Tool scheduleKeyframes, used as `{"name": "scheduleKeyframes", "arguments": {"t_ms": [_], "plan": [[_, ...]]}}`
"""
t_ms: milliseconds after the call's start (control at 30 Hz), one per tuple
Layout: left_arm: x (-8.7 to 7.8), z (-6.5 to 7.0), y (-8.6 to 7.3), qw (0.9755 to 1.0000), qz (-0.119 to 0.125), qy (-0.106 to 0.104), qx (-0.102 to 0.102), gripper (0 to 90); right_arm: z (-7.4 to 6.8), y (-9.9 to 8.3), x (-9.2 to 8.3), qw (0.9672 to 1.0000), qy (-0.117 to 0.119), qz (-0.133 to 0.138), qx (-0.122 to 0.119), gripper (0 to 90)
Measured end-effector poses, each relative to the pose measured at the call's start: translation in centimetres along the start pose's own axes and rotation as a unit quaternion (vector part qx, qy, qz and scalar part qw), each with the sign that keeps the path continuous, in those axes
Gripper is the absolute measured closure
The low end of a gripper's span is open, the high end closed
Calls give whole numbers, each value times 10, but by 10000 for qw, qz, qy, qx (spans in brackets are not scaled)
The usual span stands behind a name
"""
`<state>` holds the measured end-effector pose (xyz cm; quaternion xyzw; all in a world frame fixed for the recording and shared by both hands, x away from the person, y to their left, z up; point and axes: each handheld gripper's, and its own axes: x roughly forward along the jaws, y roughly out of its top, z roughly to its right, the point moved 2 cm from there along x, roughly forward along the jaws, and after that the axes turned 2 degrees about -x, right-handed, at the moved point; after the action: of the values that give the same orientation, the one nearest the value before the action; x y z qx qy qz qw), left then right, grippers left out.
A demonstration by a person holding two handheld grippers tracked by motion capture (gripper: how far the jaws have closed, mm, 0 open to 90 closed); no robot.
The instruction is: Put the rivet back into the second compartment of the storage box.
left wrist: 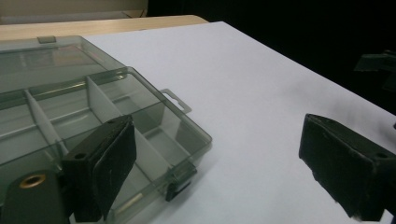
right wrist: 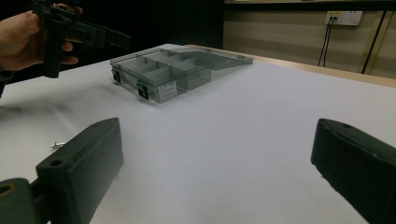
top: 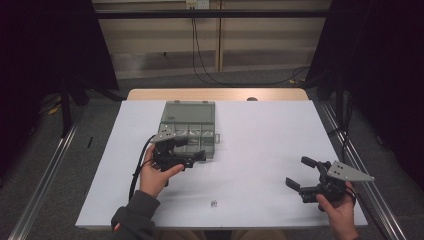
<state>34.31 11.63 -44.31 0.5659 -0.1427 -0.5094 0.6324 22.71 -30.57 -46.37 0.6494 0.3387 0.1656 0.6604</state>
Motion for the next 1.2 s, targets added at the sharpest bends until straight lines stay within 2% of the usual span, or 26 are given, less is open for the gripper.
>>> {"name": "scheduleKeyframes", "arguments": {"t_ms": [300, 600, 900, 1200], "plan": [[-6, 9, -12, 9999, -22, -103, 67, 94, 0, 0, 1, 10000, 7, -19, -21, 21], [-10, 21, -25, 9995, -85, -186, 257, 56, -1, 0, 1, 10000, 14, -30, -29, 21], [-11, 26, -37, 9992, -107, -284, 244, 21, -1, 0, 0, 10000, 4, -30, -29, 21], [-11, 34, -46, 9982, -263, -429, 326, 12, -1, 0, 0, 10000, 0, -25, -28, 21]]}}
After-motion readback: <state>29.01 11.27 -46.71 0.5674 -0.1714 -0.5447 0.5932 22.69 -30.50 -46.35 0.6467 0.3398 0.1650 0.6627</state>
